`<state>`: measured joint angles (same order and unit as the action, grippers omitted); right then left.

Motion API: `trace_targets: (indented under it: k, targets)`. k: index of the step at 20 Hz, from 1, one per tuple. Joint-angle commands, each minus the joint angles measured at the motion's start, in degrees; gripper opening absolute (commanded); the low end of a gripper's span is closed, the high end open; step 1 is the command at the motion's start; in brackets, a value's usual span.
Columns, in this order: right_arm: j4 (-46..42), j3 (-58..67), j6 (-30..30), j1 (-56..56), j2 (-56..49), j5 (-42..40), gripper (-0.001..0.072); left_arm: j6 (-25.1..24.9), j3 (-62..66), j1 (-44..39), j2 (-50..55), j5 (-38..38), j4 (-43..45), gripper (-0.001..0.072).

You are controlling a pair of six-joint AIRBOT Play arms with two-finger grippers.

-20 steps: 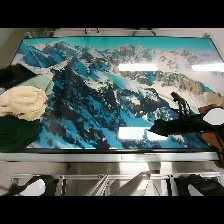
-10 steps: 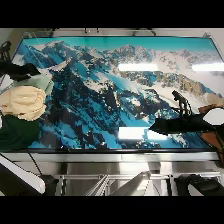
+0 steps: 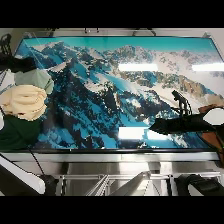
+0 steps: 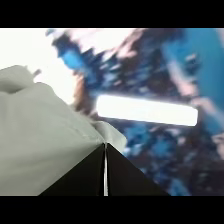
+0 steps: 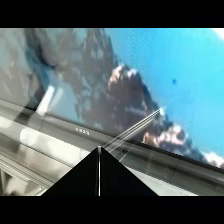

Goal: Fold the shirts.

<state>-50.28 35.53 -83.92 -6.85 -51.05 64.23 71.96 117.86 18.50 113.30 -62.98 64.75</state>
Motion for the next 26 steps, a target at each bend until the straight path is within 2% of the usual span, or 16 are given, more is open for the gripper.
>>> trace_targets:
  k: [1, 3, 5, 6, 9, 11, 15, 19, 20, 22, 23, 25, 26]
  targets:
    - [0.0, 0.0, 0.0, 0.0, 0.0, 0.1, 0.0021, -2.9, -3.9, -2.4, -9.7, 2.0, -4.4, 0.0019]
    - [0.0, 0.0, 0.0, 0.0, 0.0, 0.1, 0.0021, -3.6, -4.2, -3.3, -13.1, 1.9, -2.9, 0.0019]
    - [0.0, 0.0, 0.0, 0.0, 0.0, 0.1, 0.0021, -3.6, -4.2, -3.4, -15.3, -1.9, -6.8, 0.0019]
    - [0.0, 0.0, 0.0, 0.0, 0.0, 0.1, 0.0021, -4.5, -4.1, -3.9, -16.1, -3.4, -11.4, 0.0019]
    - [0.0, 0.0, 0.0, 0.0, 0.0, 0.1, 0.0020, -11.8, 0.2, -6.6, -19.0, -9.8, -35.4, 0.0019]
    - [0.0, 0.0, 0.0, 0.0, 0.0, -1.2, 0.0021, -12.0, 2.1, -9.8, -21.4, -13.2, -44.5, 0.0019]
    - [0.1, 0.0, 0.0, 0.0, 0.0, -1.9, 0.0021, -11.8, -7.5, -15.3, -26.8, -15.4, -43.4, 0.0019]
    - [0.4, 0.0, 0.0, 0.0, 0.0, -2.3, 0.0023, -11.3, -18.4, -18.3, -26.8, -18.9, -39.5, 0.0016]
    - [0.4, 0.0, 0.0, 0.0, 0.0, -2.8, 0.0054, -11.2, -20.7, -18.5, -26.8, -18.7, -35.8, 0.0162]
    - [0.4, 0.0, 0.0, 0.0, -0.1, -4.5, 0.0489, -9.8, -23.8, -17.8, -26.8, -17.7, -26.6, 0.0581]
    - [0.4, 0.0, 0.0, 0.0, -0.2, -6.6, 0.0516, -7.1, -25.0, -16.7, -26.8, -17.6, -20.7, 0.0716]
    - [0.5, 0.0, 0.5, 0.0, -2.1, -11.1, 0.0517, -4.0, -29.4, -14.5, -26.8, -17.6, -12.7, 0.0716]
    - [1.7, 0.0, 2.2, 0.0, -3.9, -13.2, 0.0517, -3.7, -32.8, -13.3, -26.8, -17.5, -11.8, 0.0716]
